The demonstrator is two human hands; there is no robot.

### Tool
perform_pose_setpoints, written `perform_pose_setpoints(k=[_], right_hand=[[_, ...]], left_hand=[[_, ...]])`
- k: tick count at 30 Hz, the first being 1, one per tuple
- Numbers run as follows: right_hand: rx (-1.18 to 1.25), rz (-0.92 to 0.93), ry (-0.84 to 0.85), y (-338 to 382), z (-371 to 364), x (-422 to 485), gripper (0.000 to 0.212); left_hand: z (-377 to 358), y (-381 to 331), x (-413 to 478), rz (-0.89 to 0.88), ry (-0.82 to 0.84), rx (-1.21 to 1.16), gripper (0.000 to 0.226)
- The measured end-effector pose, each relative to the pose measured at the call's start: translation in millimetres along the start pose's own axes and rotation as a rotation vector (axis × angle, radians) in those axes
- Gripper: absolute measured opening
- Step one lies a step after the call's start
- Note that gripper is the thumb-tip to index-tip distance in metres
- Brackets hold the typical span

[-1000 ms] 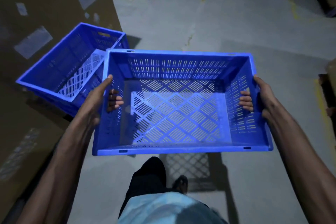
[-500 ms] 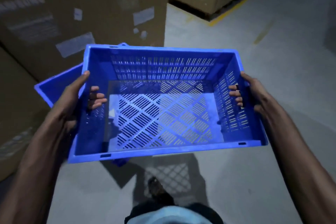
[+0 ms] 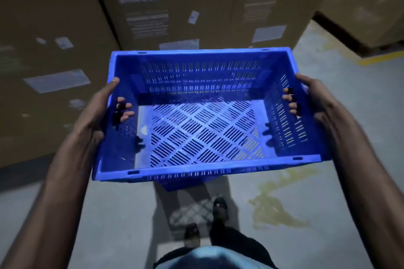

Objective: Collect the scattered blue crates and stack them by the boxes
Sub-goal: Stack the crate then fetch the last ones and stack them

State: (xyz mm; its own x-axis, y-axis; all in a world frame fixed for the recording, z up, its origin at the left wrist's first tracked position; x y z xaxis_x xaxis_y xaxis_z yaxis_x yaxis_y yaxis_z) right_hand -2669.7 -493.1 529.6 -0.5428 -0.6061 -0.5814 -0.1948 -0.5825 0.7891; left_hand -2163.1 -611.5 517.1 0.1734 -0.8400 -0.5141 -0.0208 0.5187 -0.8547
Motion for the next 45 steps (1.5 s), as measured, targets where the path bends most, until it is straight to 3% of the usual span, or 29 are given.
perform_pose_setpoints(k=[14, 28, 34, 36, 38, 41, 45], right_hand=[[-0.2, 0.066, 0.28, 112.8, -123.4, 118.5, 0.051], [-0.199, 0.082, 0.222, 145.6, -191.6, 174.1, 0.044], [-0.237, 0.128, 0.176, 145.3, -188.6, 169.2, 0.046], [-0.318, 0.228, 0.113, 155.8, -178.2, 165.4, 0.047], [-0.554, 0.488, -0.082, 178.1, -156.5, 158.9, 0.055], [-0.817, 0.916, -0.246, 194.3, -146.5, 115.7, 0.061], [-0.784, 1.21, -0.179, 164.7, -160.0, 37.9, 0.044]], left_hand=[[24.8, -26.3, 61.4, 0.053, -0.276, 0.014, 0.055], [23.6, -73.8, 146.1, 0.031, -0.29, 0.073, 0.048], [44.1, -66.0, 159.3, -0.041, -0.347, -0.057, 0.044], [65.7, -77.7, 151.0, -0.186, -0.564, 0.135, 0.059], [67.0, -101.9, 123.6, -0.419, -0.716, 0.449, 0.062], [24.4, -120.6, 65.6, -0.728, -0.588, 0.65, 0.047], [-36.0, -110.6, -3.7, -0.938, -0.36, 0.663, 0.024]])
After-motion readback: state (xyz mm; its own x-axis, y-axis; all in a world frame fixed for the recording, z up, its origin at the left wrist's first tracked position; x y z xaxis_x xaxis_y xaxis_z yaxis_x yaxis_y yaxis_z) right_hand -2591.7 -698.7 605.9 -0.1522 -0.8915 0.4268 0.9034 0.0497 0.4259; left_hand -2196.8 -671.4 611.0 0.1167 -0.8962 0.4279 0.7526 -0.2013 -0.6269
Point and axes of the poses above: each hand's wrist, its own x-axis towards the middle knuckle, its own z-axis out of the back of the hand, y = z × x, the point moved 9 cm from there along x, towards the middle knuckle, and after that the axes turned 10 degrees about -y, right-handed, at the moved point
